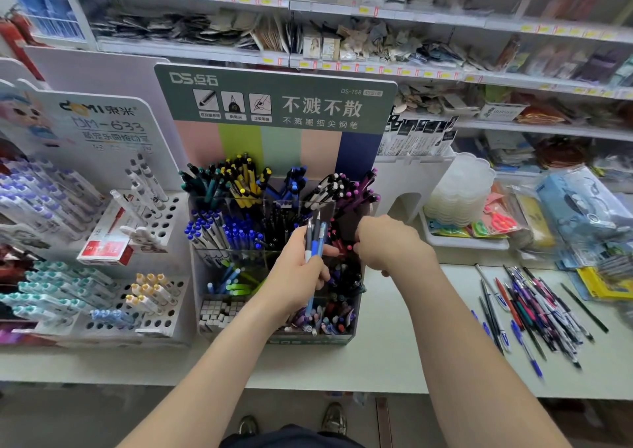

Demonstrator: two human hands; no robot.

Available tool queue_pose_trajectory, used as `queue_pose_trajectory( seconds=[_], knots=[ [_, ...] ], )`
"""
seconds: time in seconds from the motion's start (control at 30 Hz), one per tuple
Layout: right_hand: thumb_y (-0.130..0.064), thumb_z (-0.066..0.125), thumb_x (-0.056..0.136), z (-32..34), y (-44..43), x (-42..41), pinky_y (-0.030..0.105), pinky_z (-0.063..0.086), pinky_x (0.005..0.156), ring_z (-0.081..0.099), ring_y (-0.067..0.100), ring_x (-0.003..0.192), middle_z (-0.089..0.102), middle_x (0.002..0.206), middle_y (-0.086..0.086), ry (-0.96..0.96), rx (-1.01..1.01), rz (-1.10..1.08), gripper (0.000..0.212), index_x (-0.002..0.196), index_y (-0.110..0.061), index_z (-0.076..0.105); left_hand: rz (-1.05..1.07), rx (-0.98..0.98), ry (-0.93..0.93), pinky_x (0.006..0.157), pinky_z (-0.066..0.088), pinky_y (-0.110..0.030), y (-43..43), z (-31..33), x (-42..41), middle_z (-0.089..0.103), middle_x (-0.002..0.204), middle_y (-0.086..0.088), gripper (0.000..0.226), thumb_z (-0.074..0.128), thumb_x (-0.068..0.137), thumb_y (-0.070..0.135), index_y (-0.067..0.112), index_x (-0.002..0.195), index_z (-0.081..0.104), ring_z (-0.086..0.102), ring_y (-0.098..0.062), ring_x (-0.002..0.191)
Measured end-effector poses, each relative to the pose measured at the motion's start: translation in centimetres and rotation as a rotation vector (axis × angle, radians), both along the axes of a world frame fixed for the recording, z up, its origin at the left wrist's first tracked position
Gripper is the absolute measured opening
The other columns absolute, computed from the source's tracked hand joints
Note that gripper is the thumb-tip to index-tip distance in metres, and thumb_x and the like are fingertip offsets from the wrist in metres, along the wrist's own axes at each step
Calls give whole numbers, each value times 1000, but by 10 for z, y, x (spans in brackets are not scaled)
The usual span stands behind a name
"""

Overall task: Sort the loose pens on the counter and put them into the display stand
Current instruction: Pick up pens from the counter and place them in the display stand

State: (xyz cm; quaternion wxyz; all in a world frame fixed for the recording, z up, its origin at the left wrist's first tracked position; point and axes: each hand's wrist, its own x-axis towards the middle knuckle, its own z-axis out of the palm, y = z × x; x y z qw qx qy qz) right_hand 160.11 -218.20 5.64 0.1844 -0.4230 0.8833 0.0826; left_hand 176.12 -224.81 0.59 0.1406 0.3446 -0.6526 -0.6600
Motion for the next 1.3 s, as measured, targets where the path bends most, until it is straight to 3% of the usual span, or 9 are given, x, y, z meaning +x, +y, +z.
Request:
queue_pose_trajectory(
  seconds=[0.17,0.4,0.57,0.67,0.8,0.93,1.1,1.2,1.3],
  knots=[
    [-4,62,82,5,0,-5,39,52,61,61,28,80,59,96,10,-75,-50,44,23,103,-11,56,0,90,36,70,54,-30,-1,2,2,73,121,-3,45,41,104,-4,26,135,53,65,-15,77],
    [-17,78,89,-18,16,2,35,56,91,69,20,95,77,104,0,-70,-714,-114,26,115,-19,79,16,274,131,73,53,-37,-14,4,9,78,119,-11,46,47,104,-6,18,142,54,70,-22,84],
    [-17,59,104,-63,17,21,40,52,86,65,28,95,74,100,7,4,-781,-31,21,112,-15,78,10,278,156,75,52,-39,-16,4,17,78,120,-11,46,49,104,-6,18,142,56,69,-24,88],
    [-13,66,100,-72,17,32,30,46,87,62,25,99,70,106,5,37,-913,-138,21,120,-12,74,-14,243,158,80,53,-42,-19,5,25,77,122,-10,46,48,104,-5,18,143,55,69,-25,91],
    [-18,66,102,-55,20,66,31,47,77,58,17,86,70,88,-5,40,-1193,-254,14,94,-19,77,-64,274,186,72,51,-37,-21,10,35,78,117,-11,39,47,106,-6,12,140,55,65,-25,81],
    [-32,62,103,-42,12,94,46,62,72,72,22,61,72,61,3,-667,-1055,-362,25,86,-25,79,-159,292,172,63,47,-35,-27,12,50,66,84,-19,30,46,109,0,4,139,49,56,-26,67],
    [-33,50,112,-47,0,112,47,63,76,74,16,73,75,79,0,-589,-1299,-521,21,103,-23,66,-167,107,19,76,59,-46,-33,9,72,78,110,-9,31,37,106,0,15,132,49,78,-31,92],
    [-33,42,115,-47,-5,120,36,57,57,67,16,56,67,68,4,-661,-1337,-420,20,112,-24,60,-62,17,-65,55,53,-35,-38,-2,88,78,101,-7,30,34,104,-1,16,121,50,69,-27,69],
    [-31,48,113,-61,-10,127,32,39,52,47,9,50,53,59,-5,-536,-1109,-207,24,103,-28,70,48,-74,-111,50,34,-29,-50,-16,104,69,76,-4,24,36,101,1,13,112,53,45,-13,52]
  ],
)
